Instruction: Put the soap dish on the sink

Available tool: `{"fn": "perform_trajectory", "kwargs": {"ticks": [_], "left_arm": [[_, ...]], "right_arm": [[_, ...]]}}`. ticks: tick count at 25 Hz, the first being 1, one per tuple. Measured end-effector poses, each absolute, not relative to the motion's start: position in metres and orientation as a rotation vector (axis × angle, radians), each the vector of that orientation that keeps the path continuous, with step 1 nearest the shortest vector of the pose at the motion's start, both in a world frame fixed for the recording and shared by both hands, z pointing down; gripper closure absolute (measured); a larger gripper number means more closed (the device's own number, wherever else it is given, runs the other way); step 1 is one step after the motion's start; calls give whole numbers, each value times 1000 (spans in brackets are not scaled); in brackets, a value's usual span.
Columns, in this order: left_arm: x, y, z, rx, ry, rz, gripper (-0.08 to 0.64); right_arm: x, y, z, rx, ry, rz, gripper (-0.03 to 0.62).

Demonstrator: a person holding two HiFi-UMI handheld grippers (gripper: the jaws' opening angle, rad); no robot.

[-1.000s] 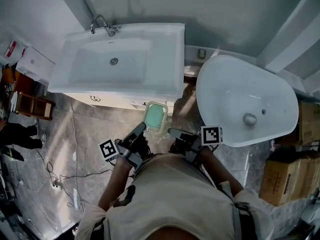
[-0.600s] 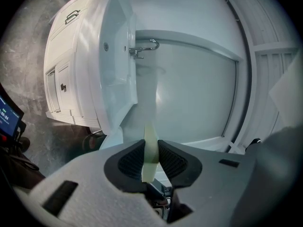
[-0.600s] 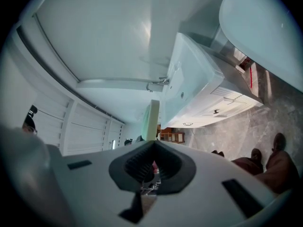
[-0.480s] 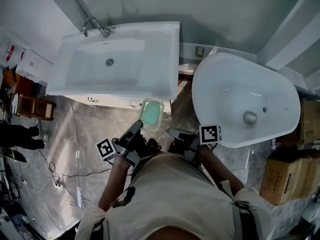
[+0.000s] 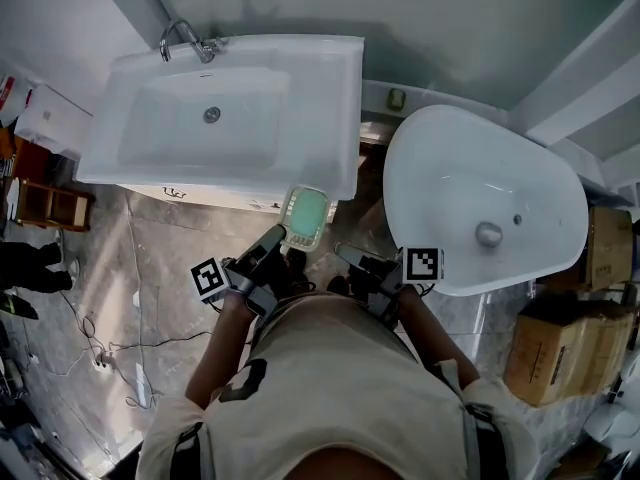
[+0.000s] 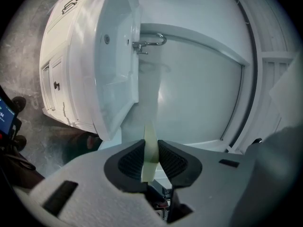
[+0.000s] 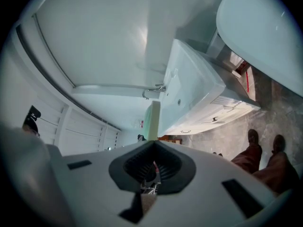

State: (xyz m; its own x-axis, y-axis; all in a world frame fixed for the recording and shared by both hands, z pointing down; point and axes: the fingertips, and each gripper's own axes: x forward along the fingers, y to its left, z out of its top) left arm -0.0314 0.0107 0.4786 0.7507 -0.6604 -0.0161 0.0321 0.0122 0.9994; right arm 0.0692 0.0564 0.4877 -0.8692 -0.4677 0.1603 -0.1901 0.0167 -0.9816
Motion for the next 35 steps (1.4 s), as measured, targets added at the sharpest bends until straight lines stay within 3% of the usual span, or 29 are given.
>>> {"fn": "perform_trajectory", "kwargs": {"ticks": [35], "left_arm": [[-132, -132, 504, 1476, -428, -533, 474]], "right_arm": [[-21, -50, 485, -947, 2035, -1918, 581]]}}
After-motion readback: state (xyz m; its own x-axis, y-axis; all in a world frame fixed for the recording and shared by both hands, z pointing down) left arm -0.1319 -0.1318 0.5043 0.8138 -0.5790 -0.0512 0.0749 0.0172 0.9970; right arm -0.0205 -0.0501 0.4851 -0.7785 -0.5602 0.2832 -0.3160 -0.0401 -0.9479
